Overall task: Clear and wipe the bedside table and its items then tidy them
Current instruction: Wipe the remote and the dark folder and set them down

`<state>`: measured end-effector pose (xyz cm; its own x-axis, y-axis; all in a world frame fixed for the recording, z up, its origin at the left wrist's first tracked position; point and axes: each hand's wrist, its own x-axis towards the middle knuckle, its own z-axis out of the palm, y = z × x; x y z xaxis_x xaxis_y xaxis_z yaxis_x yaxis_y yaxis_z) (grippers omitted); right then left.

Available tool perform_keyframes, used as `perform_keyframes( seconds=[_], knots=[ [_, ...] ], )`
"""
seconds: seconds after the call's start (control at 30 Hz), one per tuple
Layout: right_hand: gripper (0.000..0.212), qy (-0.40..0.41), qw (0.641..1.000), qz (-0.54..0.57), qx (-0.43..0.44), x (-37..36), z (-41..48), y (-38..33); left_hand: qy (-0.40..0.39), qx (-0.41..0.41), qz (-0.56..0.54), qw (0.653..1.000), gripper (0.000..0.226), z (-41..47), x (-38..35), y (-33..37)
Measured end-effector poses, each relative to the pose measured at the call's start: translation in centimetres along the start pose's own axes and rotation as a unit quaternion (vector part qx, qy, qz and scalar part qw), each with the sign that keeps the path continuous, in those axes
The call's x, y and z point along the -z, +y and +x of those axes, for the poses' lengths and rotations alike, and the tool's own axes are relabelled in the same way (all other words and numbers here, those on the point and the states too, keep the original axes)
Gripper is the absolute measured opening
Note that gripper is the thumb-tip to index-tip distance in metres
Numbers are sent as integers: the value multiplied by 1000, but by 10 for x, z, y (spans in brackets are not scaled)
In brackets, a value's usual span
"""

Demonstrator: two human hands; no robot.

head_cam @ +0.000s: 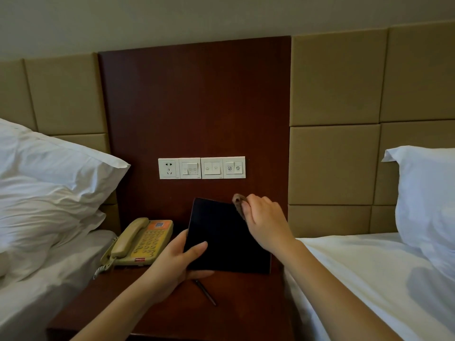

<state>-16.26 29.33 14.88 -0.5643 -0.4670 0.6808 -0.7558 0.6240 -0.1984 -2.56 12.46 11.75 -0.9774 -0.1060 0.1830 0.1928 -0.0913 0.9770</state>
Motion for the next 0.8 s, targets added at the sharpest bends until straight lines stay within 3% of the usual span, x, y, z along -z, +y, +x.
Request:
perform_keyframes(
  seconds=[0.07, 0.2, 0.37, 0.43, 0.5, 0.6, 0.7, 0.8],
  knots=[
    [25, 18, 1000, -9, 24, 1, 5, -19, 8, 3, 15, 1000, 34, 5, -6, 3],
    [21, 29, 997, 6, 77, 6, 24, -70, 20, -1, 46, 999, 25, 14, -22, 11],
    [22, -53, 995, 10, 89, 17, 29, -43, 15, -7, -14, 1000, 33, 8, -5, 13],
    [24, -69, 996, 17, 57, 18, 16, -16, 0, 1, -6, 1000, 57, 4, 5, 11],
    [25, -81, 996, 8, 32, 16, 4, -1, -9, 12, 6, 1000, 50, 2, 4, 7],
    [28, -47, 998, 30, 36, 14, 2, -9, 24, -8, 58, 998, 27, 6, -9, 5],
    [30, -1, 994, 91, 56, 12, 12, -34, 44, -44, 121, 991, 27, 12, -18, 7],
    [27, 42, 993, 64, 85, 10, 18, -54, 47, -51, 118, 991, 30, 14, -21, 5]
  ],
)
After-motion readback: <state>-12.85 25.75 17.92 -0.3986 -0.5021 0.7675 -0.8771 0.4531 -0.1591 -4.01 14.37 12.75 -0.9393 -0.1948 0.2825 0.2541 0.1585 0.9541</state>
